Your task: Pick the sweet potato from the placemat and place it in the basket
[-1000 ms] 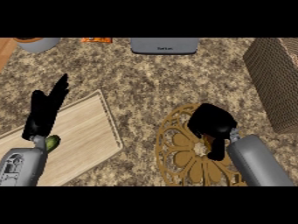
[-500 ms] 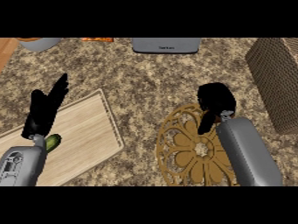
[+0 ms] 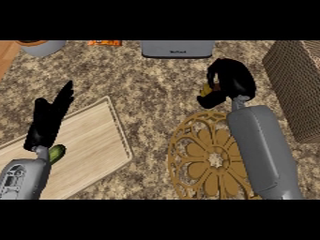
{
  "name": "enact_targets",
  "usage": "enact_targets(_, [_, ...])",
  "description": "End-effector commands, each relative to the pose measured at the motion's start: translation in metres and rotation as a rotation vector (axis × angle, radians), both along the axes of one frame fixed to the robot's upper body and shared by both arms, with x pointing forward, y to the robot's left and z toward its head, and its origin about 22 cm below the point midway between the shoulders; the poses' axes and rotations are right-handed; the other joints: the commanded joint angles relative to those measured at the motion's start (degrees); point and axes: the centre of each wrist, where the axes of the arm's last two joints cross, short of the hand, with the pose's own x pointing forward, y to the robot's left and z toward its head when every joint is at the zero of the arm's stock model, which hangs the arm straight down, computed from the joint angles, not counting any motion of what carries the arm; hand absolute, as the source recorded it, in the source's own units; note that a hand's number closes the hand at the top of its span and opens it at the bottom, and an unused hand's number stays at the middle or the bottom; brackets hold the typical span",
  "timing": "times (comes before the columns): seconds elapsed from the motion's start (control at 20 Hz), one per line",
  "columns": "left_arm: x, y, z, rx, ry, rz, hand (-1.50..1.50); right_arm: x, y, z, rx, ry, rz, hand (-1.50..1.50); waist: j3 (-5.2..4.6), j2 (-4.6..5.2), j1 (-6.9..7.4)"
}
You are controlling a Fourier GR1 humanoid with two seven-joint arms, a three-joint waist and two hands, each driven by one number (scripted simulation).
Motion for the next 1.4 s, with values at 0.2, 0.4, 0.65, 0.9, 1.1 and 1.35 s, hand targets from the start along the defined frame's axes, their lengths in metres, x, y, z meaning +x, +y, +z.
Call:
enact_targets(0.2, [-0.008, 0.002, -0.013, -0.015, 0.009, 0.034, 0.0, -0.019, 0.001, 0.102, 0.346, -0.245, -0.069, 1.5, -0.04, -0.38, -1.07])
enact_targets(0.4, [-0.003, 0.004, 0.001, 0.005, -0.004, 0.026, 0.0, -0.028, -0.006, 0.158, 0.333, -0.306, -0.137, 1.5, -0.03, -0.02, -0.57])
enact_targets(0.65, [-0.004, 0.001, -0.012, 0.013, -0.005, 0.017, 0.0, -0.025, -0.021, 0.223, 0.371, -0.338, -0.187, 1.5, -0.05, 0.2, -0.24])
enact_targets(0.9, [0.001, -0.006, -0.002, -0.002, -0.006, 0.009, 0.0, -0.023, -0.041, 0.265, 0.359, -0.375, -0.243, 1.5, -0.04, 0.27, -0.14])
enact_targets(1.1, [-0.006, 0.008, 0.006, 0.002, -0.005, -0.006, 0.0, -0.014, -0.063, 0.272, 0.206, -0.368, -0.356, 1.5, -0.04, 0.24, 0.11])
enact_targets(1.35, [-0.008, -0.006, 0.003, 0.004, 0.003, -0.008, 0.0, 0.002, -0.108, 0.254, -0.104, -0.282, -0.48, 1.5, -0.03, 0.47, 0.29])
